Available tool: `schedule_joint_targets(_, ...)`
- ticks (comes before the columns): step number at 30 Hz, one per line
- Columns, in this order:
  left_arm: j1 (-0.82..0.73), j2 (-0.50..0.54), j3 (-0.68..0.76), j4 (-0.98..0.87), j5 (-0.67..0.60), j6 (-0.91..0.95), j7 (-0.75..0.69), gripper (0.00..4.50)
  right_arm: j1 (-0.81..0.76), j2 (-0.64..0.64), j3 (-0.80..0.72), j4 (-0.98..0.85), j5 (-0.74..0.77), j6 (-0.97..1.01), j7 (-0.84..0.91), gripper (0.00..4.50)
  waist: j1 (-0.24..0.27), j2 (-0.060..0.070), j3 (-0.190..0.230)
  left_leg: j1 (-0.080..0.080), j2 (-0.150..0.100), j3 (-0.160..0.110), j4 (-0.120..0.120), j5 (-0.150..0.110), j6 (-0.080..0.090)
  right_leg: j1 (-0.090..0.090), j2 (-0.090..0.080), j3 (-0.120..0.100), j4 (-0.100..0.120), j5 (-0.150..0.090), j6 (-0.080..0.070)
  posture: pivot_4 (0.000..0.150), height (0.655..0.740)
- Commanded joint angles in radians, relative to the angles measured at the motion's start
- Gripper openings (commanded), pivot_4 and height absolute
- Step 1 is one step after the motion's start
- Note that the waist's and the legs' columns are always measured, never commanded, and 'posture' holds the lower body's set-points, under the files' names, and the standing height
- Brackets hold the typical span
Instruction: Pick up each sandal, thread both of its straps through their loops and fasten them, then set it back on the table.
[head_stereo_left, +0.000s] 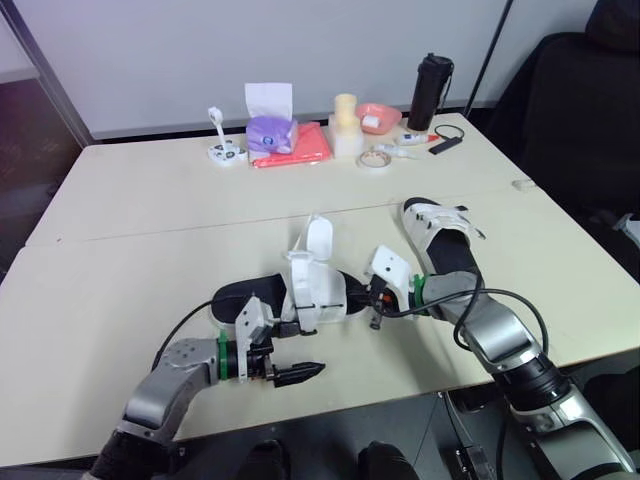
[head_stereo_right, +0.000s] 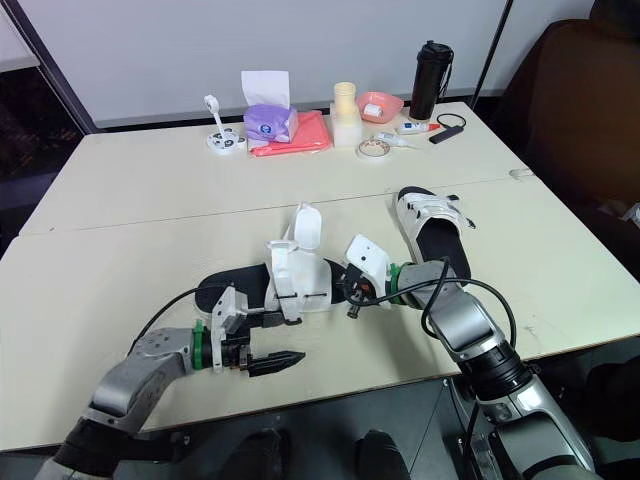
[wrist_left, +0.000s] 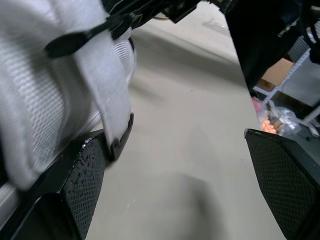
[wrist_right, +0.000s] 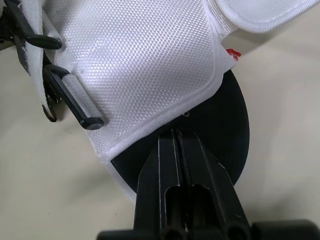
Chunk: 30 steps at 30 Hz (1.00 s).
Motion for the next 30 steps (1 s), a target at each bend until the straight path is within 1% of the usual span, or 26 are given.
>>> schedule_joint_targets(1,-0.017,-0.011,0.004,-0.008,-0.032,0.020,-0.008,4.44,0.014,0.003,0.021,-0.009,-0.006,0.015,0.001,0.00,0.000,0.000,0.000,0.000,0.000,0.000,0.000,0.000,0.000,0.000,0.000,0.000,0.000,0.000,0.000,0.150,0.7400)
schedule_joint_targets(2,-0.018,-0.014,0.007,-0.009,-0.036,0.027,-0.007,4.44,0.015,0.003,0.021,-0.010,-0.006,0.016,0.000,0.00,0.000,0.000,0.000,0.000,0.000,0.000,0.000,0.000,0.000,0.000,0.000,0.000,0.000,0.000,0.000,0.150,0.7400)
schedule_joint_targets(4,-0.018,-0.014,0.013,-0.013,-0.045,0.042,-0.006,3.93,0.018,0.004,0.021,-0.014,-0.005,0.018,-0.002,0.00,0.000,0.000,0.000,0.000,0.000,0.000,0.000,0.000,0.000,0.000,0.000,0.000,0.000,0.000,0.000,0.150,0.7400)
schedule_joint_targets(5,-0.019,-0.014,0.017,-0.015,-0.053,0.053,-0.004,3.58,0.018,0.004,0.021,-0.014,-0.005,0.018,-0.003,0.00,0.000,0.000,0.000,0.000,0.000,0.000,0.000,0.000,0.000,0.000,0.000,0.000,0.000,0.000,0.000,0.150,0.7400)
schedule_joint_targets(6,-0.020,-0.014,0.022,-0.017,-0.061,0.065,-0.001,3.14,0.018,0.004,0.022,-0.013,-0.005,0.018,-0.003,0.00,0.000,0.000,0.000,0.000,0.000,0.000,0.000,0.000,0.000,0.000,0.000,0.000,0.000,0.000,0.000,0.150,0.7400)
schedule_joint_targets(8,-0.024,-0.013,0.033,-0.027,-0.084,0.097,0.006,2.06,0.018,0.004,0.022,-0.012,-0.005,0.017,-0.002,0.00,0.000,0.000,0.000,0.000,0.000,0.000,0.000,0.000,0.000,0.000,0.000,0.000,0.000,0.000,0.000,0.150,0.7400)
schedule_joint_targets(12,-0.028,-0.007,0.052,-0.050,-0.130,0.158,0.011,0.03,0.015,0.005,0.025,-0.009,-0.006,0.014,-0.001,0.00,0.000,0.000,0.000,0.000,0.000,0.000,0.000,0.000,0.000,0.000,0.000,0.000,0.000,0.000,0.000,0.150,0.7400)
schedule_joint_targets(15,-0.023,0.014,0.058,-0.074,-0.170,0.240,0.014,0.03,0.011,0.007,0.028,-0.007,-0.007,0.012,0.001,0.00,-0.001,0.000,0.000,0.000,0.000,0.000,0.000,0.000,0.000,0.000,0.000,0.000,0.000,0.000,0.000,0.150,0.7400)
schedule_joint_targets(22,0.015,0.118,0.063,-0.145,-0.302,0.438,-0.043,0.03,0.014,0.007,0.031,-0.010,-0.007,0.011,0.002,0.00,-0.004,0.000,0.000,0.000,0.000,0.000,0.000,0.000,0.000,0.000,0.000,0.000,0.000,0.000,0.000,0.150,0.7400)
schedule_joint_targets(30,0.055,0.200,0.084,-0.196,-0.381,0.525,-0.069,0.03,0.017,0.008,0.029,-0.012,-0.008,0.012,0.000,0.00,-0.003,0.000,0.000,0.000,0.000,0.000,0.000,0.000,0.000,0.000,0.000,0.000,0.000,0.000,0.000,0.150,0.7400)
